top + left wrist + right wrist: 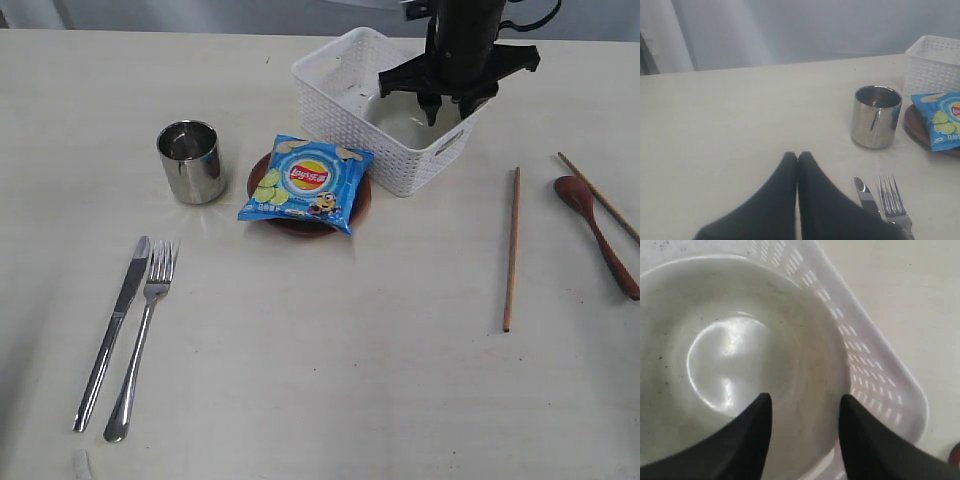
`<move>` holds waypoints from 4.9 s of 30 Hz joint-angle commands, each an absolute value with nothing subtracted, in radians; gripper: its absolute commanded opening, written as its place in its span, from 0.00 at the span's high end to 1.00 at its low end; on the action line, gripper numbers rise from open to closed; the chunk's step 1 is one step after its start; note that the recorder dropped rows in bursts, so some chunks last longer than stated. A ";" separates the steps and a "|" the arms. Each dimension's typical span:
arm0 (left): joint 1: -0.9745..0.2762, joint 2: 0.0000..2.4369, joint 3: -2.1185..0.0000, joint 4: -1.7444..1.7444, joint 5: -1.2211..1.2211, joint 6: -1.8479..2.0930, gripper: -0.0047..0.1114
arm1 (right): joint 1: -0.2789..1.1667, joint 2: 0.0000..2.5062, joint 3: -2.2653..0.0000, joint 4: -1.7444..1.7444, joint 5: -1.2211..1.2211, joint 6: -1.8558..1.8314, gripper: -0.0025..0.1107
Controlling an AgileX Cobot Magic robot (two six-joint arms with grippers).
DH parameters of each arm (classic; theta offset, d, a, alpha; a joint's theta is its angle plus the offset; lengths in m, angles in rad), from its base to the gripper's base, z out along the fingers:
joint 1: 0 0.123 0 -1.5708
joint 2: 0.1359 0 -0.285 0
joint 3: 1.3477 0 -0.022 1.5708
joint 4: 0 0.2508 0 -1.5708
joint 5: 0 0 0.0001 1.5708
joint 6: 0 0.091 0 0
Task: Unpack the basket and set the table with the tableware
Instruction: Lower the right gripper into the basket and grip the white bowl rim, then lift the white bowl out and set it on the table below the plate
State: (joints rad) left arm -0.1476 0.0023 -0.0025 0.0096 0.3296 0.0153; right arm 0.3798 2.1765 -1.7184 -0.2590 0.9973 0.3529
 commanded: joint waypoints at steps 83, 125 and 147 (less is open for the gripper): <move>-0.153 0.000 0.000 0.007 0.321 0.015 0.96 | 0.319 2.187 -1.941 -0.192 1.129 0.142 0.98; -0.153 0.000 0.000 0.007 0.321 0.015 0.96 | 0.712 1.512 -0.958 0.377 0.832 0.013 0.98; -0.153 0.000 0.000 0.007 0.321 0.015 0.96 | 0.725 1.755 -0.964 0.484 0.746 -0.102 0.80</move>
State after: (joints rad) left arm -0.1476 0.0023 -0.0025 0.0096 0.3296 0.0153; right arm 0.7217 1.7513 -0.9613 0.5034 0.7370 -0.0859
